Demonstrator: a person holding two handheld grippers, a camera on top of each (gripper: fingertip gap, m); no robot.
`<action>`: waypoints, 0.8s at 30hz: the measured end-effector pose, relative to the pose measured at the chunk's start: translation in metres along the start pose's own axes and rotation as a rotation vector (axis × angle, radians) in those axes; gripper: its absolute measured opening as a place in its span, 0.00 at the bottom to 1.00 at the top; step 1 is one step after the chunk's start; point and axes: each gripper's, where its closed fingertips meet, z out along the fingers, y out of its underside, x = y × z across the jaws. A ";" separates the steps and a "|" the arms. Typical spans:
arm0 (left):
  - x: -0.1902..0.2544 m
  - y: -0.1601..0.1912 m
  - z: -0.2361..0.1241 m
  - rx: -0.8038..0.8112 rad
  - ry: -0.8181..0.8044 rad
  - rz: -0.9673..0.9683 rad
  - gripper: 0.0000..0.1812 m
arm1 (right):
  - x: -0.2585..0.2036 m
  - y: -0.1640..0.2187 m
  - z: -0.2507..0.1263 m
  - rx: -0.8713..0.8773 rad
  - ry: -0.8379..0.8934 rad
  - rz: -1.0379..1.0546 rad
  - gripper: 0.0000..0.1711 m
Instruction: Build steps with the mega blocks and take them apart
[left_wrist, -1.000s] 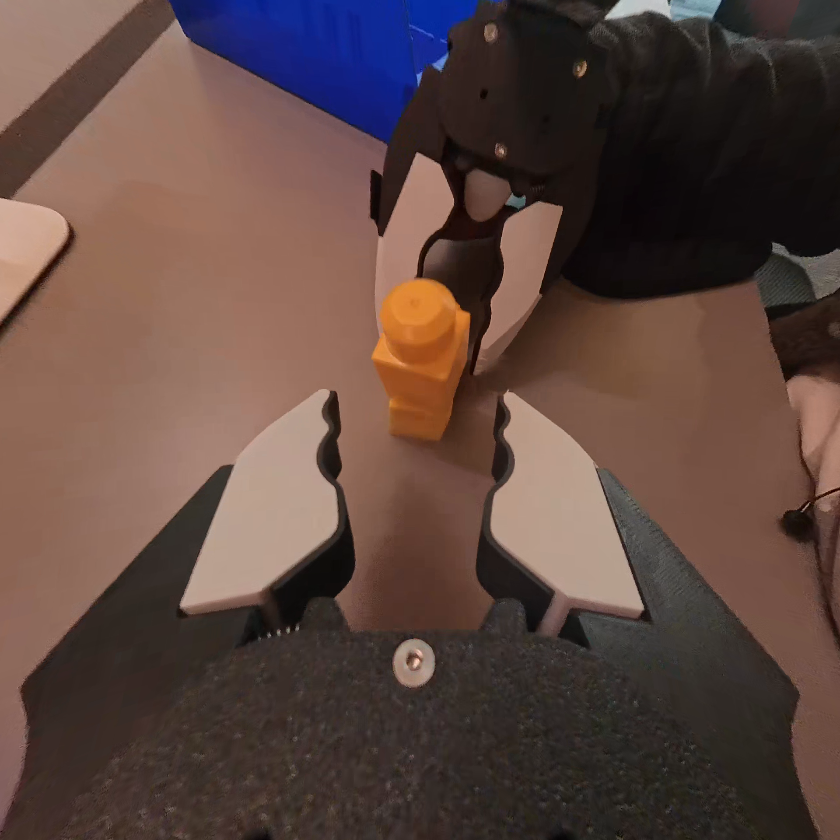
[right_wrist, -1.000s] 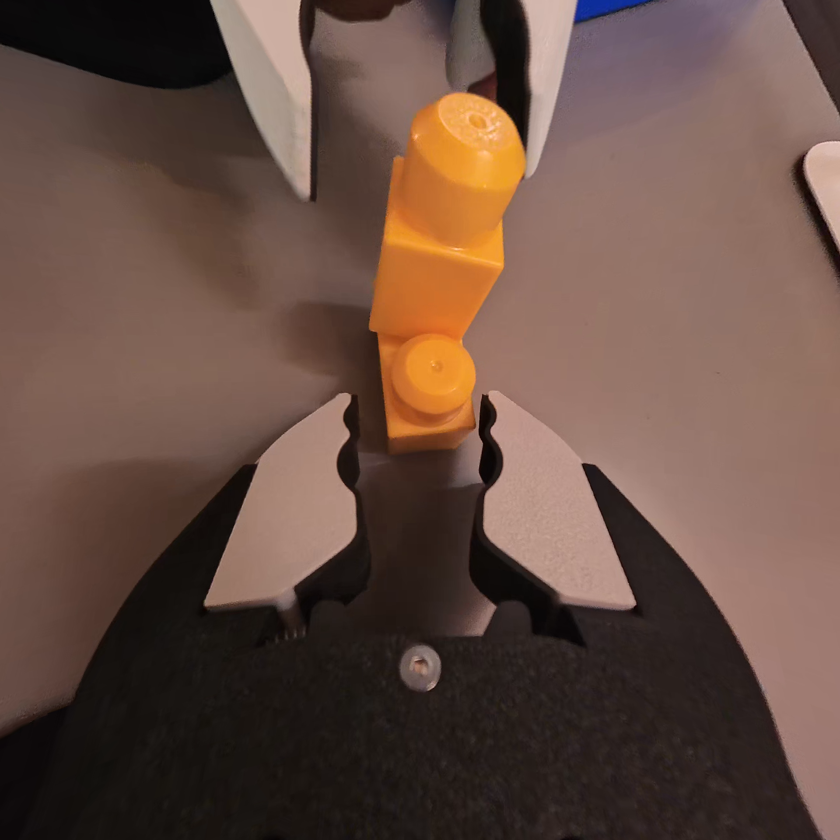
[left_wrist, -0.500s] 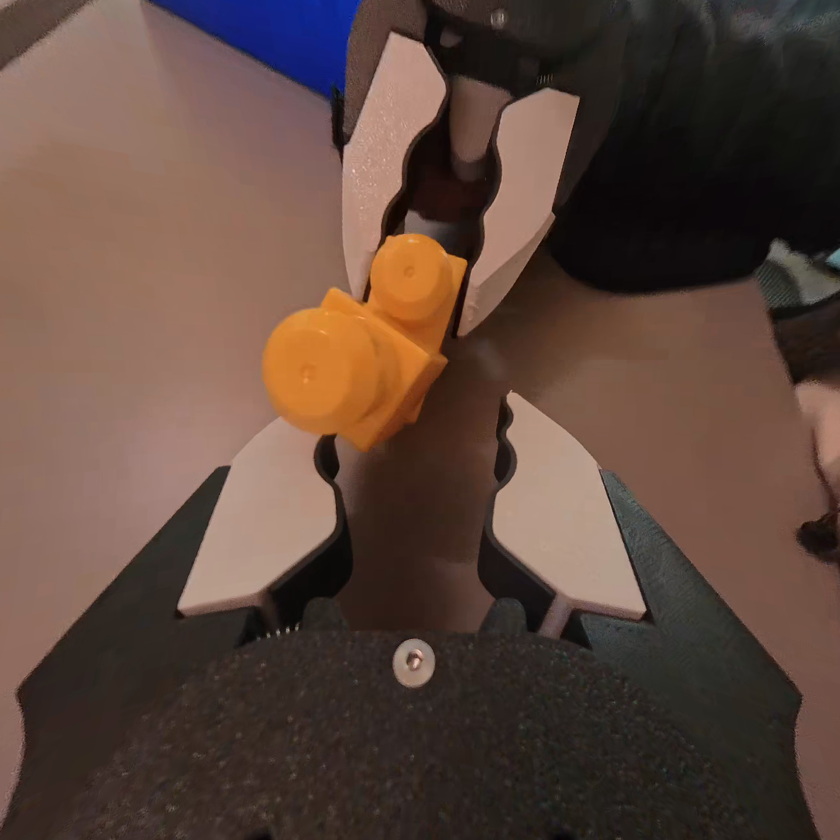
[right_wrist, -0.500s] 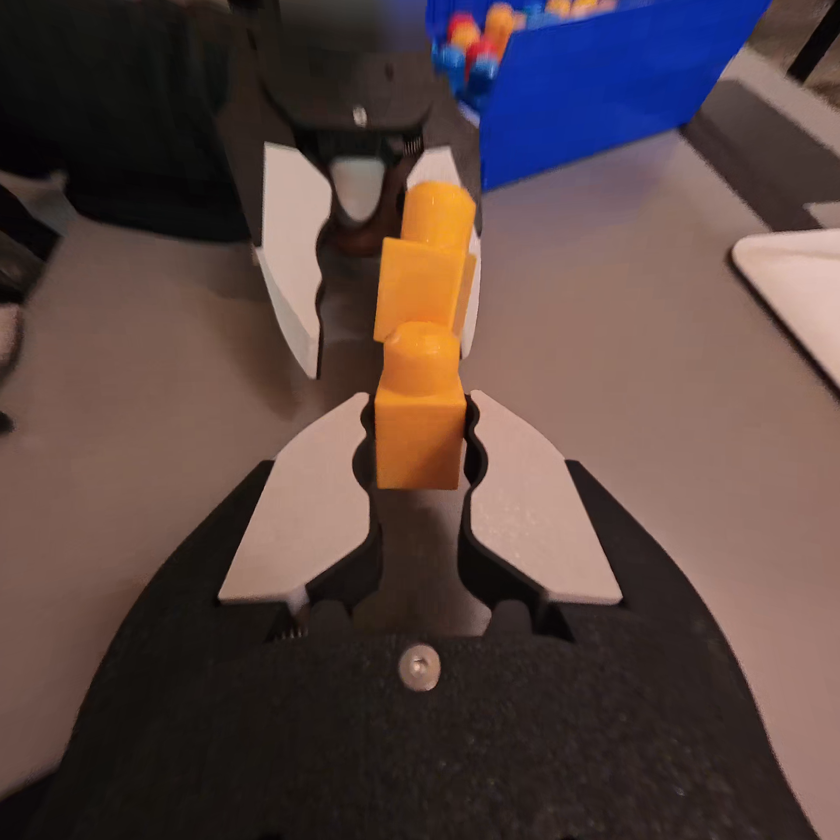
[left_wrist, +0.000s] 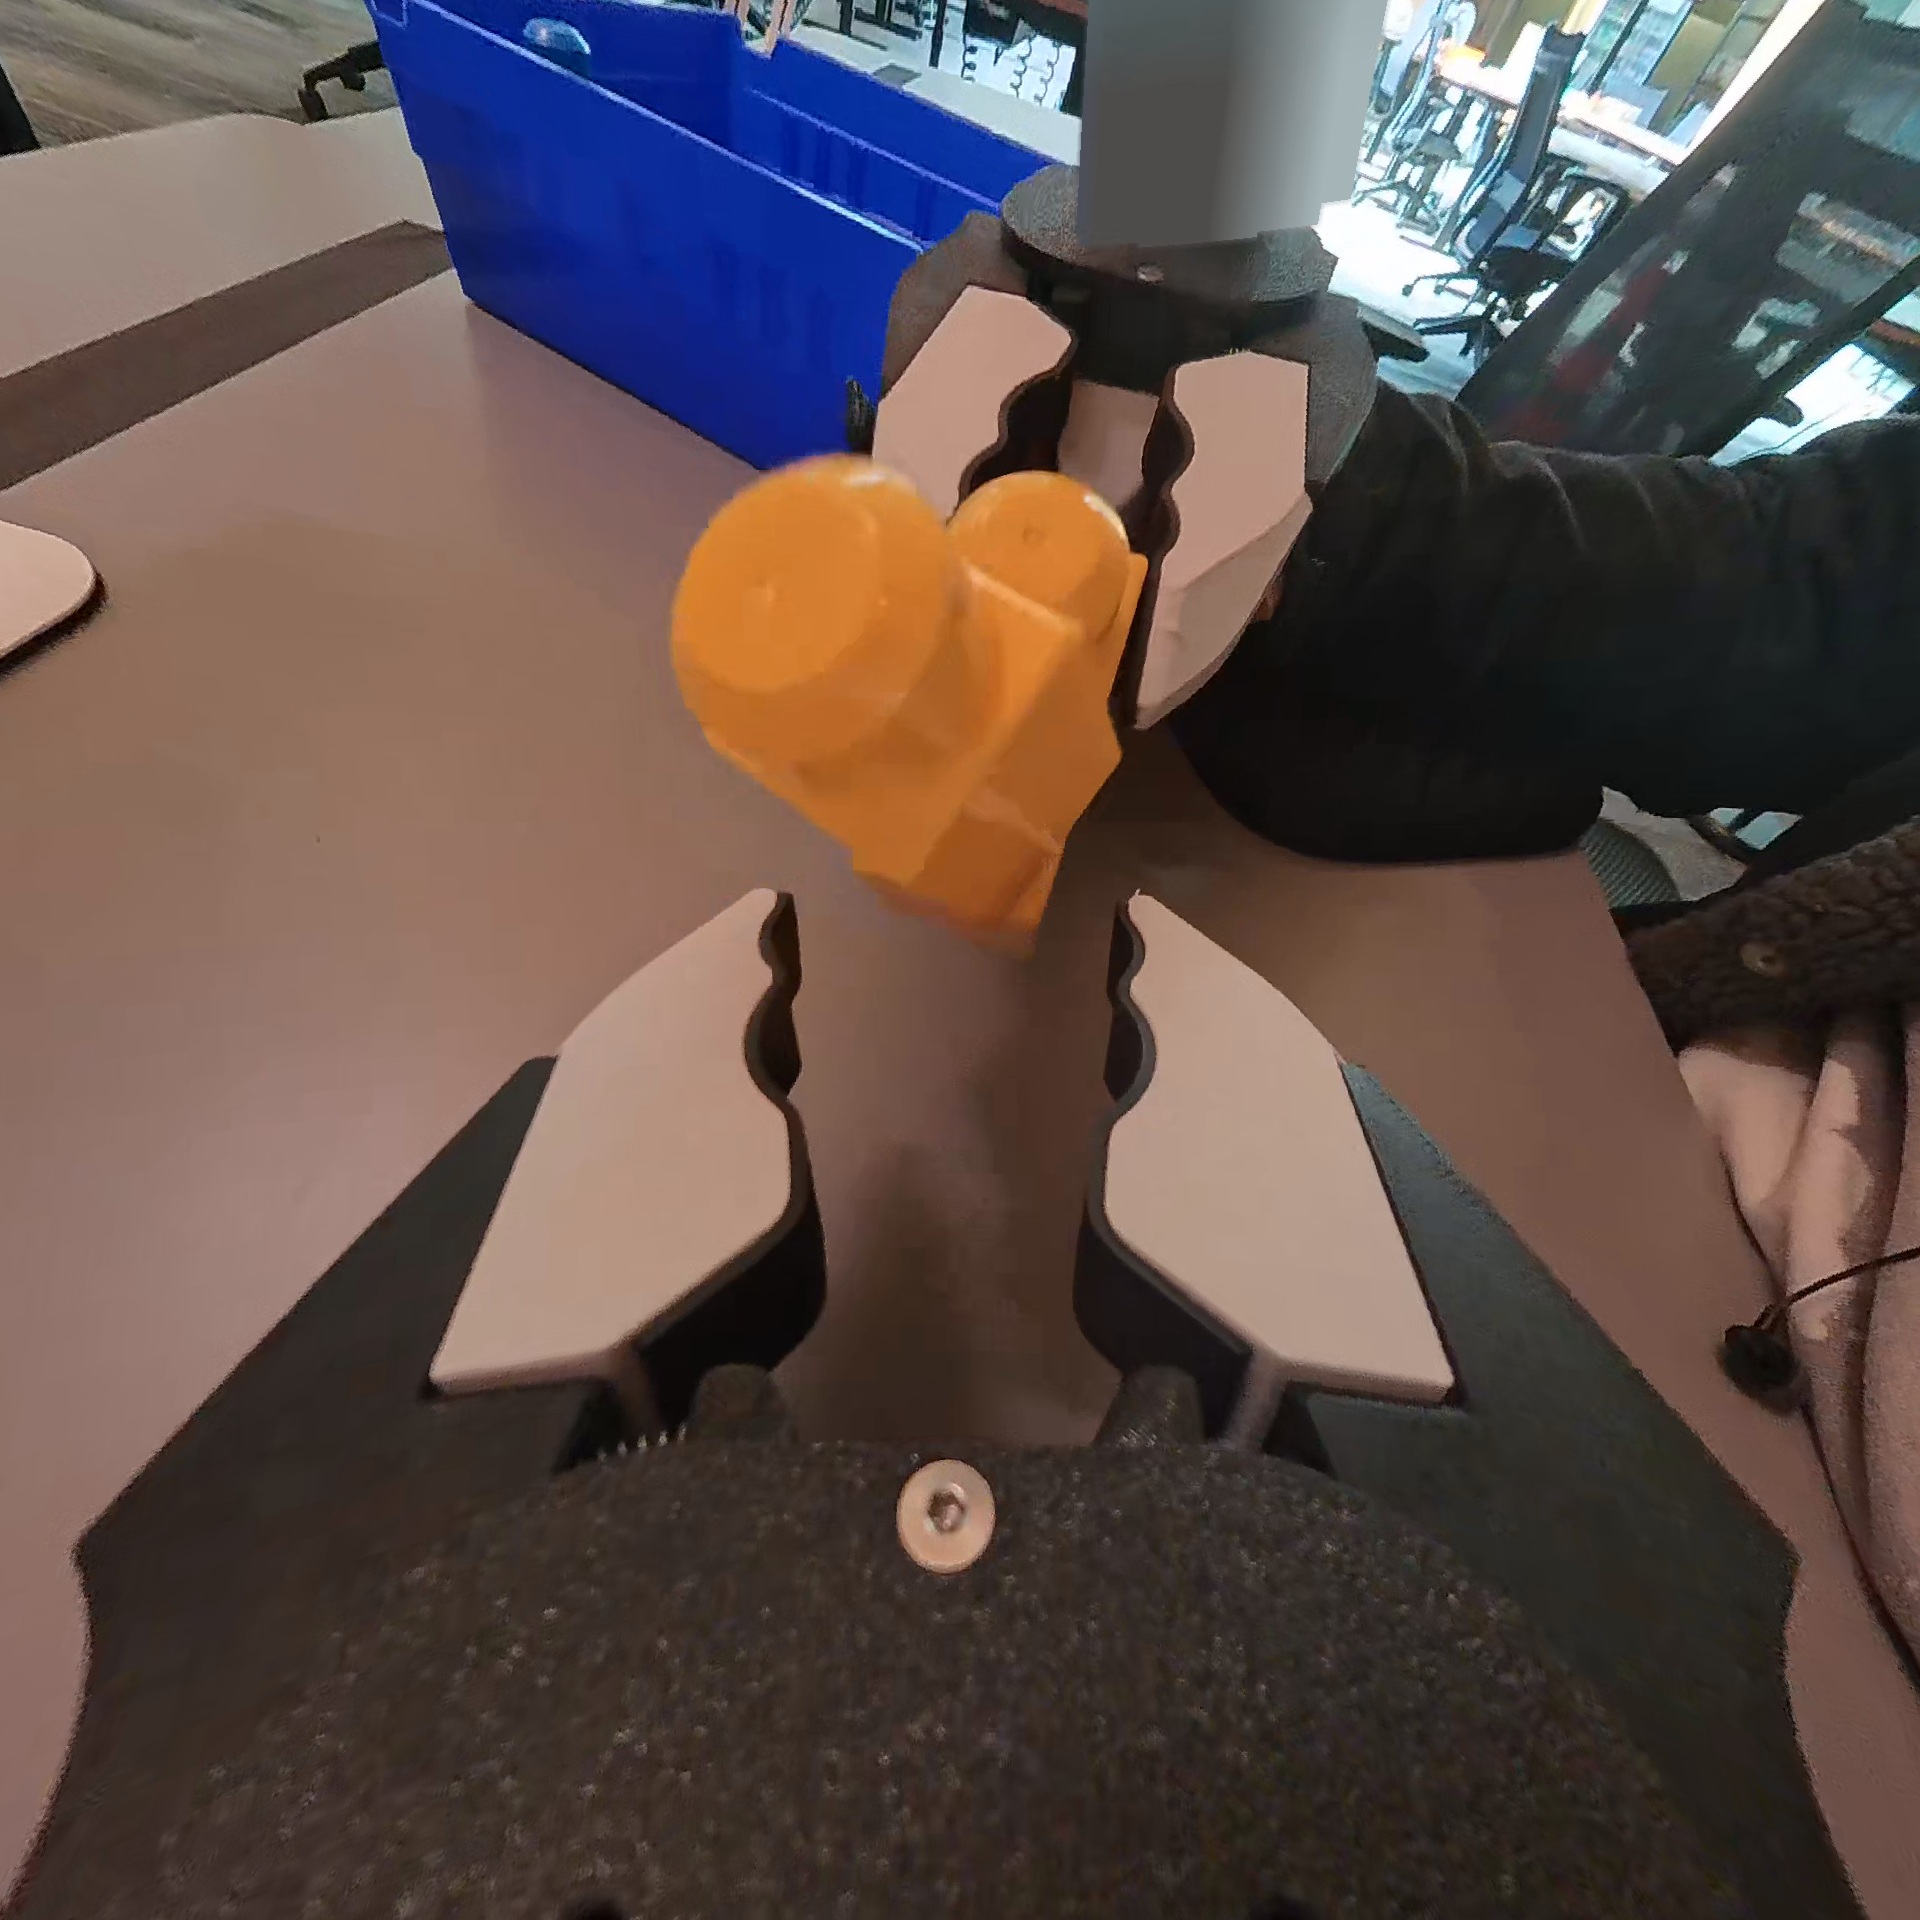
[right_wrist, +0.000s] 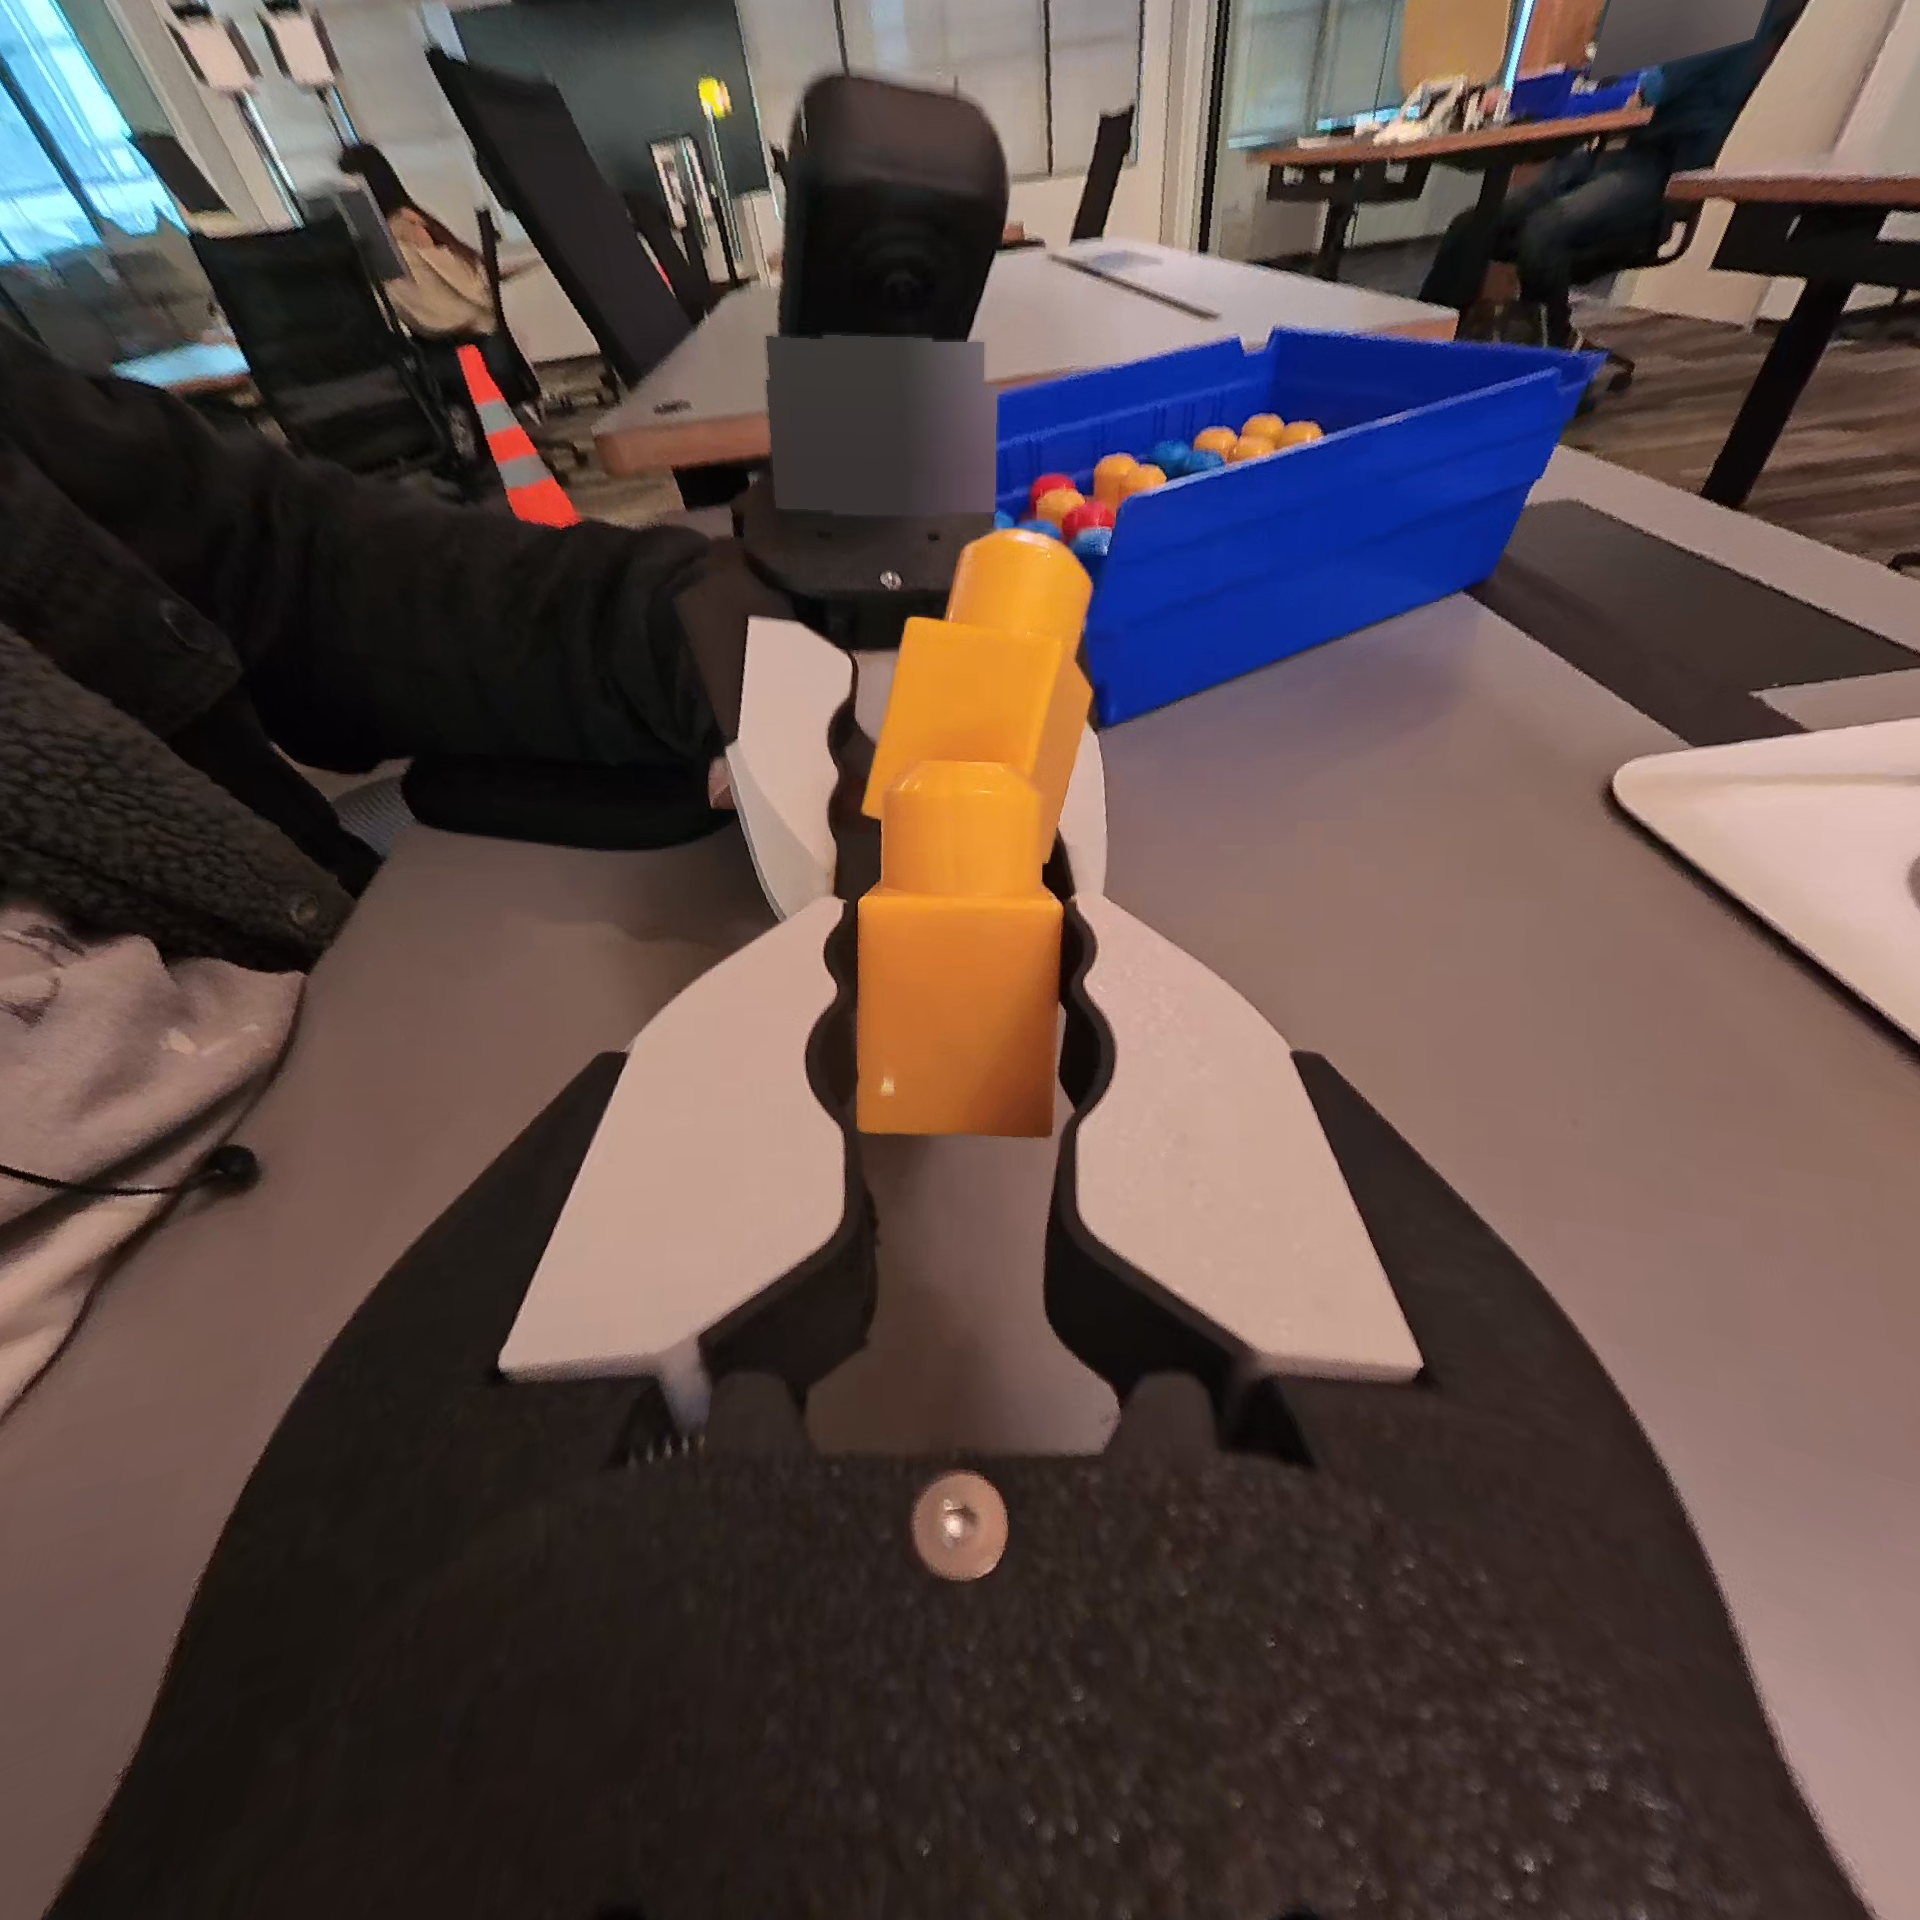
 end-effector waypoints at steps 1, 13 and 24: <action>0.001 -0.002 -0.001 0.013 0.008 -0.001 0.32 | -0.001 -0.004 -0.001 0.025 -0.010 0.006 0.21; 0.021 -0.050 -0.039 0.216 0.121 0.018 0.32 | -0.017 -0.013 -0.009 0.050 -0.114 0.032 0.21; 0.029 -0.024 -0.026 0.059 0.122 0.135 0.26 | -0.030 0.005 -0.002 -0.095 -0.161 -0.002 0.21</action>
